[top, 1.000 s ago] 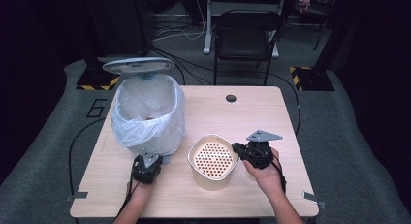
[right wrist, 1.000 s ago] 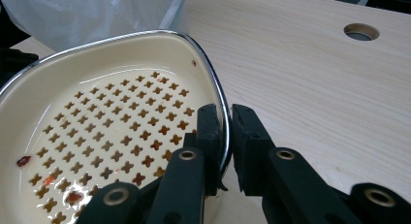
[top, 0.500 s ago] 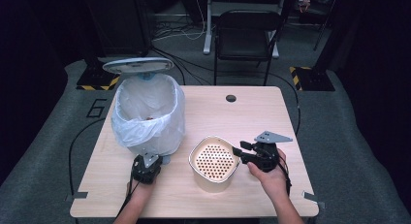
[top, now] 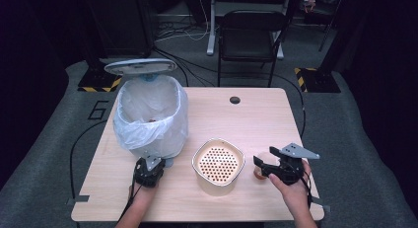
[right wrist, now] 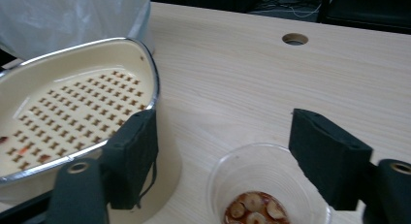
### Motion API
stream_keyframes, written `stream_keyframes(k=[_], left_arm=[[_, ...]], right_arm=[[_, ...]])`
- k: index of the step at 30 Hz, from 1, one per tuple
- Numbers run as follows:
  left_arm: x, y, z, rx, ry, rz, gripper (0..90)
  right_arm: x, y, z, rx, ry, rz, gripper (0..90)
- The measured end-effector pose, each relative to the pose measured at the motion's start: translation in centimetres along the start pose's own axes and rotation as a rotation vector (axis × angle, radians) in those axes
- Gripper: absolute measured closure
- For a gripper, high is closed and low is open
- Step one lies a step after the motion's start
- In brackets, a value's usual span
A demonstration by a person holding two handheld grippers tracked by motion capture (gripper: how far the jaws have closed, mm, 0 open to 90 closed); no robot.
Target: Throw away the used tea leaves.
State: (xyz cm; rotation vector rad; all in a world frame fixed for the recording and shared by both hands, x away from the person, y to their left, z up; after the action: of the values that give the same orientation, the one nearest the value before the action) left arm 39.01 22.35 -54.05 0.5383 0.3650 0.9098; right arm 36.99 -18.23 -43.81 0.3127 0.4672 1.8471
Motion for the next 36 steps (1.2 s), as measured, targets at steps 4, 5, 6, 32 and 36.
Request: stream_keyframes(k=[4, 5, 6, 32, 36], left_arm=[[0.1, 0.0, 0.0, 0.000, -0.003, 0.003, 85.7], [0.1, 0.0, 0.0, 0.000, -0.001, 0.002, 85.7], [0.0, 0.0, 0.0, 0.001, 0.002, -0.001, 85.7], [0.0, 0.0, 0.0, 0.000, -0.001, 0.000, 85.6], [0.0, 0.0, 0.0, 0.000, -0.001, 0.000, 85.6]], right_arm=[[-0.4, -0.3, -0.8, 0.005, 0.006, -0.004, 20.8], [-0.4, -0.4, -0.9, 0.005, 0.013, -0.008, 20.8], [-0.4, -0.5, -1.1, 0.007, 0.019, -0.010, 20.4], [-1.0, -1.6, -2.5, 0.013, 0.047, -0.083, 17.2], [-1.2, -2.2, -3.0, 0.049, 0.051, -0.097, 14.8]])
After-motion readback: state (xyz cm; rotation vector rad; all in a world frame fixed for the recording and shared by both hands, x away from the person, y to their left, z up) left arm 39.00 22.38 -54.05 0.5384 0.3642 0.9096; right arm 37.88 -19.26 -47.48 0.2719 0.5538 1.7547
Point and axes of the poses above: each handheld gripper's, and its own axes: y roughly backward along the jaws, z roughly out of its top, x roughly to its left, the point moved 3 cm from there along -y, roughly forward along the jaws, and after that the axes turned 15 degrees about -z, right-handed, at the moved point
